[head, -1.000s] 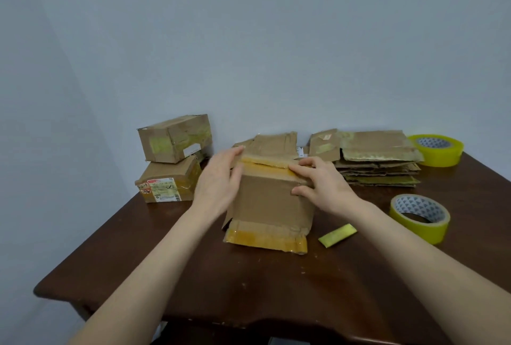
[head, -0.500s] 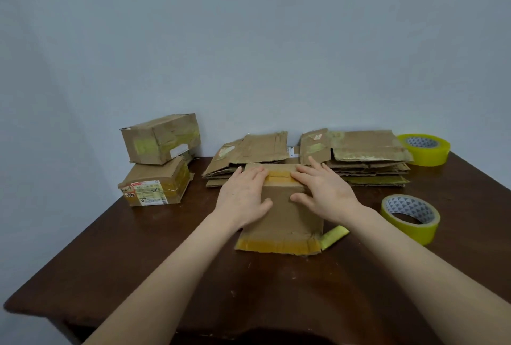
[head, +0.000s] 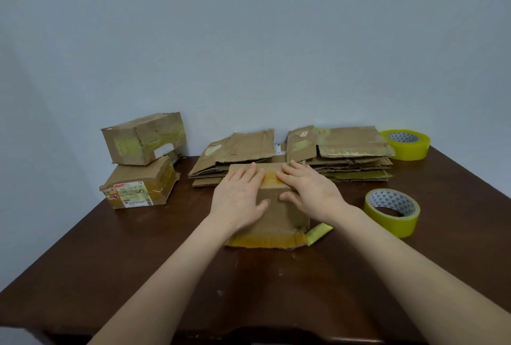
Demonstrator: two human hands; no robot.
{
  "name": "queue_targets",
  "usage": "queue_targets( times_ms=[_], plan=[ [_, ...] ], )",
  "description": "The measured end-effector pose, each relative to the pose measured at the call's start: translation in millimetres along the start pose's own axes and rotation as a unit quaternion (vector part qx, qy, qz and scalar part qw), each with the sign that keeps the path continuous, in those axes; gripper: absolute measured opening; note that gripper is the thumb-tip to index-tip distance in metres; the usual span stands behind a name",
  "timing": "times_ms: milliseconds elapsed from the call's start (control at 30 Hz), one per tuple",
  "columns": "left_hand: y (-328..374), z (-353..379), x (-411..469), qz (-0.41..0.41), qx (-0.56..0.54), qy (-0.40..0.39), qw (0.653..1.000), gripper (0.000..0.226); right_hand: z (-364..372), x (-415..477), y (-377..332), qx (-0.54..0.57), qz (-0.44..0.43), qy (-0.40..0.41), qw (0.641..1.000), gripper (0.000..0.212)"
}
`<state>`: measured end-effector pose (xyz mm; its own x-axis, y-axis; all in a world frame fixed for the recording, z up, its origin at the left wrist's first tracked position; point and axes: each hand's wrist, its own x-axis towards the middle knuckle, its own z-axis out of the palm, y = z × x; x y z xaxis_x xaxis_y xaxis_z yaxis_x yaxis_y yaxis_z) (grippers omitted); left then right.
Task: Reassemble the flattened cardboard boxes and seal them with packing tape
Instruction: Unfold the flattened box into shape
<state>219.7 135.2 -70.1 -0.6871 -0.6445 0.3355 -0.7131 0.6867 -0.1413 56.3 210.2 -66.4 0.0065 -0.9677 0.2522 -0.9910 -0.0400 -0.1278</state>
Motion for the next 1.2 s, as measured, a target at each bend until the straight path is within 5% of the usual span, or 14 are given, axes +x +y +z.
queue_targets(
  times_ms=[400, 567, 767, 933, 1067, 1200],
  plan=[
    [-4.9, 0.1, 2.6, 0.006, -0.016, -0.004, 1.000, 0.068, -7.7, -10.5, -4.0, 0.093, 0.049, -0.005, 0.994, 0.071],
    [-3.5, -1.1, 0.2, -0.019, -0.031, 0.028, 0.999, 0.067, -29.2, -49.2, 33.4, 0.123, 0.195, 0.103, 0.968, 0.066],
    [-1.5, -1.4, 2.5, -0.028, -0.051, 0.052, 0.997, 0.064, -38.1, -96.6, 70.5, -0.042, 0.366, -0.118, 0.922, 0.053],
    [-4.6, -4.4, -1.5, -0.021, -0.061, 0.056, 0.996, 0.063, -38.0, -94.8, 71.2, 0.006, 0.332, -0.019, 0.943, 0.030],
    [-9.1, -4.8, -3.2, -0.011, -0.062, 0.042, 0.997, 0.062, -71.8, -55.3, 50.8, 0.248, 0.204, 0.166, 0.932, 0.034],
    [-14.9, -3.7, -0.7, 0.001, -0.069, 0.034, 0.997, 0.061, -92.8, -5.6, 9.9, 0.348, 0.098, 0.117, 0.925, 0.031]
  ],
)
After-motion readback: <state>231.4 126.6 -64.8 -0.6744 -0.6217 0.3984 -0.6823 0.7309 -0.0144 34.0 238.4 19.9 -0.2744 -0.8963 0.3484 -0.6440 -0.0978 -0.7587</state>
